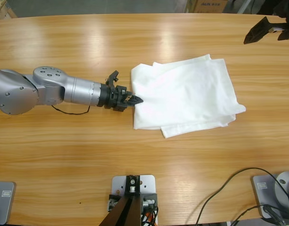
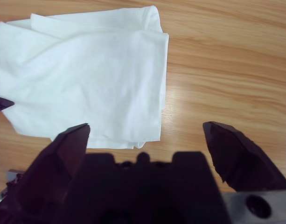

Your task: Fold clothes

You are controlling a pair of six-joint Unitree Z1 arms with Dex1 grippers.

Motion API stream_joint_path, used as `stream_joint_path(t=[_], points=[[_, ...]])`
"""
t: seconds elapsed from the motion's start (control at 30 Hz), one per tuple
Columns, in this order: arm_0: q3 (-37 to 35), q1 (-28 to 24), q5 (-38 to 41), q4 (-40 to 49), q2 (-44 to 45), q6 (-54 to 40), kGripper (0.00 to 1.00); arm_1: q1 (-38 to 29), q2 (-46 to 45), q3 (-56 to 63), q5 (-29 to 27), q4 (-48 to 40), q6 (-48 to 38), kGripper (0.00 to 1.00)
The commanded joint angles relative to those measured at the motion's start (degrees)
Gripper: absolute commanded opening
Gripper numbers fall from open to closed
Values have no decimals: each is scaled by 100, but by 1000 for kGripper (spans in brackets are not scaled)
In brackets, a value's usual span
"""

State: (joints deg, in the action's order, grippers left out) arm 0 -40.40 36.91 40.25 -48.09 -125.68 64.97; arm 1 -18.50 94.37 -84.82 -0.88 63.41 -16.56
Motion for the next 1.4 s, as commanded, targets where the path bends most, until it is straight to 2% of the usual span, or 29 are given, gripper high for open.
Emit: stream_joint_path(t=[0.03,0.2,0.57,0.87,1.0,1.17,1.4], points=[[728,-330,20,-171,-132,128,0,-58,-155,212,82,75,57,1000],[1777,-1351,-61,-368,276,-183,0,-68,-138,187,154,59,57,1000],[2637,-2657,182,-341,1425,-819,0,-328,-48,150,244,23,-17,1000],[2442,-2666,563,-185,2865,-846,0,-645,128,159,553,-9,-77,1000],[2451,-2671,563,88,2895,-881,0,-738,511,75,1061,93,81,1000],[2468,-2653,581,469,2875,-1039,0,-1270,1230,-416,1394,160,101,1000],[2467,-2430,590,634,2881,-1145,0,-2044,2300,-1818,1483,685,13,1000]])
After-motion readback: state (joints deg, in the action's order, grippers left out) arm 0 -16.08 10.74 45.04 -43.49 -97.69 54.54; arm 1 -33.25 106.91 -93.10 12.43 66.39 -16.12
